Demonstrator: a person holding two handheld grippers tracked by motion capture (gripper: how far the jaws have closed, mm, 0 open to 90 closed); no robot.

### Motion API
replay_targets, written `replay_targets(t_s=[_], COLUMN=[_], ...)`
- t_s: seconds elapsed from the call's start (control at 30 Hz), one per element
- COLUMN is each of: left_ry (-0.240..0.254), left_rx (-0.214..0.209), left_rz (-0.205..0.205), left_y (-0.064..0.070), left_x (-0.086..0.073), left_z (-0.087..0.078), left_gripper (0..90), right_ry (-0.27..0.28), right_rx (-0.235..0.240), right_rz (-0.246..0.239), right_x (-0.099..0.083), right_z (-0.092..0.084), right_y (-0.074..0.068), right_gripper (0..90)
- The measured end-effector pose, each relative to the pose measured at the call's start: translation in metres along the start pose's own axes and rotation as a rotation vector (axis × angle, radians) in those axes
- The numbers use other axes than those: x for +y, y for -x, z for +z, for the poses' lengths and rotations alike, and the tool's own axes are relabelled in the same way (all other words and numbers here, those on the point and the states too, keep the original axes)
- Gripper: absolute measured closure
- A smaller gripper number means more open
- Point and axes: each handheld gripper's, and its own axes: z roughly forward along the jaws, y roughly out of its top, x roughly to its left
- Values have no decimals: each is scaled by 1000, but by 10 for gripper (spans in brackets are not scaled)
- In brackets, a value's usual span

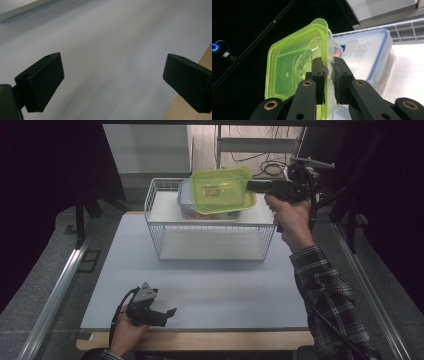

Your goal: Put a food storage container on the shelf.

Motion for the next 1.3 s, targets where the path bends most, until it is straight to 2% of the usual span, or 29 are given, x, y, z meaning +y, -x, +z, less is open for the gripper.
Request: replay_targets(t_s=[0.37, 0.63, 0.8, 0.87, 0.93, 1.03, 1.3], left_ry=[3, 5, 6, 3, 2, 2, 1], left_rx=[-5, -9, -9, -8, -10, -11, -11], left_rz=[2, 3, 3, 6, 6, 6, 7], left_y=[0, 0, 0, 1, 1, 1, 1], left_x=[0, 0, 0, 0, 0, 0, 0], left_z=[0, -1, 0, 0, 0, 0, 0], left_gripper=[34, 35, 35, 35, 35, 35, 35], right_ry=[35, 35, 29, 22, 15, 11, 21], right_rx=[-77, -118, -139, -171, -191, -203, -216], right_rz=[8, 18, 14, -18, -30, -29, -32], right_x=[13, 10, 8, 7, 6, 6, 5], right_z=[29, 46, 48, 50, 51, 53, 56], right_y=[-5, -5, -4, -5, -5, -4, -2], right_gripper=[803, 801, 785, 758, 712, 738, 710])
